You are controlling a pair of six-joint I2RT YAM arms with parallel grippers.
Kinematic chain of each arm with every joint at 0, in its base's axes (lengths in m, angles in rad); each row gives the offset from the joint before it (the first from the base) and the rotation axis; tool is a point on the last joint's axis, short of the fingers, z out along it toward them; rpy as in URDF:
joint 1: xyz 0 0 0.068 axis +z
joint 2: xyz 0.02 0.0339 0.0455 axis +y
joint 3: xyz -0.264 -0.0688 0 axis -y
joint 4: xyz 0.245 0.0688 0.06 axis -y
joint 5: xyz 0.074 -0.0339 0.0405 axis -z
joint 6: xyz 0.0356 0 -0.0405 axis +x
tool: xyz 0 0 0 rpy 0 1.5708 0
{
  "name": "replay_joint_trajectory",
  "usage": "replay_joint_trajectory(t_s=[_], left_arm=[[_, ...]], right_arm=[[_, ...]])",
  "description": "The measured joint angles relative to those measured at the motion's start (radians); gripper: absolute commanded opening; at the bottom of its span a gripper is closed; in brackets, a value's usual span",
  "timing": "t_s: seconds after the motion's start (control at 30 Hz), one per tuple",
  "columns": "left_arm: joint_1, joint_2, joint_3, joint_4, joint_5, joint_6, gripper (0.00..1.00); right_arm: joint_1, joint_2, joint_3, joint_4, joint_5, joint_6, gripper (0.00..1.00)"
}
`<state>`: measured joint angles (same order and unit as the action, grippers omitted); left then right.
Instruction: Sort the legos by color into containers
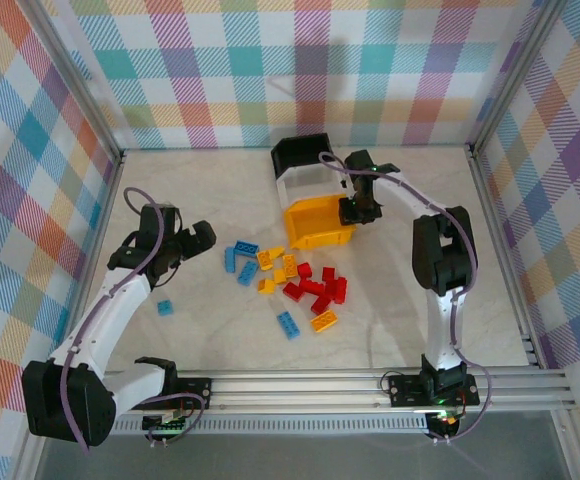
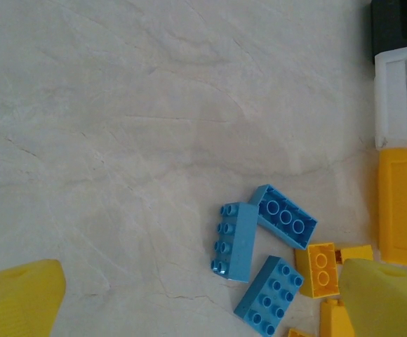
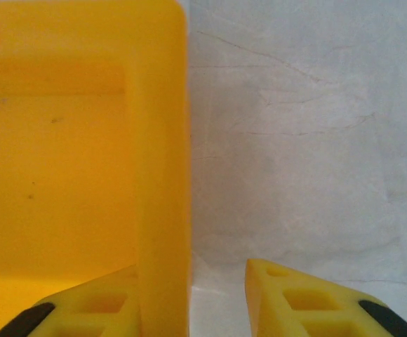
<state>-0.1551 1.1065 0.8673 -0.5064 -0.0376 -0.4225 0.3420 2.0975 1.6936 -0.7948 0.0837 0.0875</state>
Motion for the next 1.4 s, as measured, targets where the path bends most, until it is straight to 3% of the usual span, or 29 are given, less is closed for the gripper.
replay_joint_trajectory(t_s=[0.2,0.47,0.87,1.17,1.3,1.4], left_arm=[[0.000,0.022,0.000,-0.016,0.000,0.008,1.00],[0.000,0.048,0.000,-0.016,0.000,0.007,1.00],[-0.001,0.087,0.001,-0.016,0.003,-0.008,1.00],[-0.001,0.137,0.039,-0.023,0.002,-0.008,1.00],[-0.001,0.170,0.063,-0.025,0.001,-0.008,1.00],[-0.001,0.203,0.084,-0.027,0.001,-0.008,1.00]], right_arm=[[0.000,-0.007,-0.033,0.032,0.035,-0.136,0.22],[-0.001,-0.117,-0.203,0.132,0.066,-0.376,0.16],[0.004,-0.175,-0.282,0.235,0.086,-0.601,0.20],[0.011,-0.151,-0.314,0.406,0.208,-0.804,0.31],[0.011,-0.114,-0.313,0.505,0.271,-0.869,0.53],[0.011,-0.092,-0.300,0.565,0.301,-0.892,0.62]])
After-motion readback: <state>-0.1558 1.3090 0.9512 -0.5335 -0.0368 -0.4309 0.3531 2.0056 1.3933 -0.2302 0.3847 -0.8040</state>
